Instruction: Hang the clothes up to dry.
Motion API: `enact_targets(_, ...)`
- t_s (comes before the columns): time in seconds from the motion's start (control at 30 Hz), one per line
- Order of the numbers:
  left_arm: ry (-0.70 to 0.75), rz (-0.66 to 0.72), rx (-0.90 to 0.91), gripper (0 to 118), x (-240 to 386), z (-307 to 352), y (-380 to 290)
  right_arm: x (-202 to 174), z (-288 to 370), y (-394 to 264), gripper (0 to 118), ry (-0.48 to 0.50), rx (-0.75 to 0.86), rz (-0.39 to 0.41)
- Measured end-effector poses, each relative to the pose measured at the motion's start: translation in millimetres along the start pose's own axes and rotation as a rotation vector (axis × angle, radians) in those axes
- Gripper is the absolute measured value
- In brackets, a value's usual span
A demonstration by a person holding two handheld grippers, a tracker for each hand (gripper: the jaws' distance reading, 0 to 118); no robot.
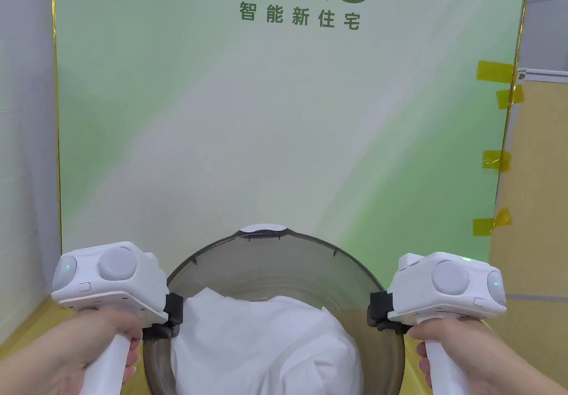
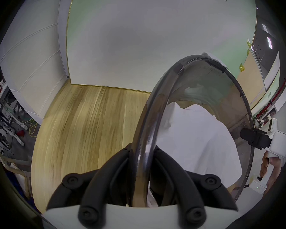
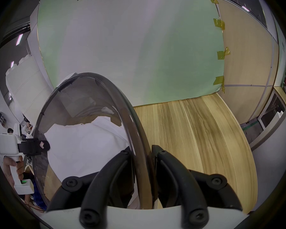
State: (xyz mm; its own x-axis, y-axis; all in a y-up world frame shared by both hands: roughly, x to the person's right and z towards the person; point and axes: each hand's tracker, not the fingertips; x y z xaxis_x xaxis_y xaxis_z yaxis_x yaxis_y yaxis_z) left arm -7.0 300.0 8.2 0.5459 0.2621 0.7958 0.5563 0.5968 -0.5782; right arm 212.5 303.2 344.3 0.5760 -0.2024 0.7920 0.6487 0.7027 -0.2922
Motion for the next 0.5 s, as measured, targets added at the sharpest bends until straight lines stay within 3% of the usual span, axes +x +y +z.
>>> enact_targets(0.5, -0.011, -0.009, 0.0, 17, -4.0, 2.9, -1.0, -2.4, 1.8, -2.6, 17, 0.003, 0.006, 0.015)
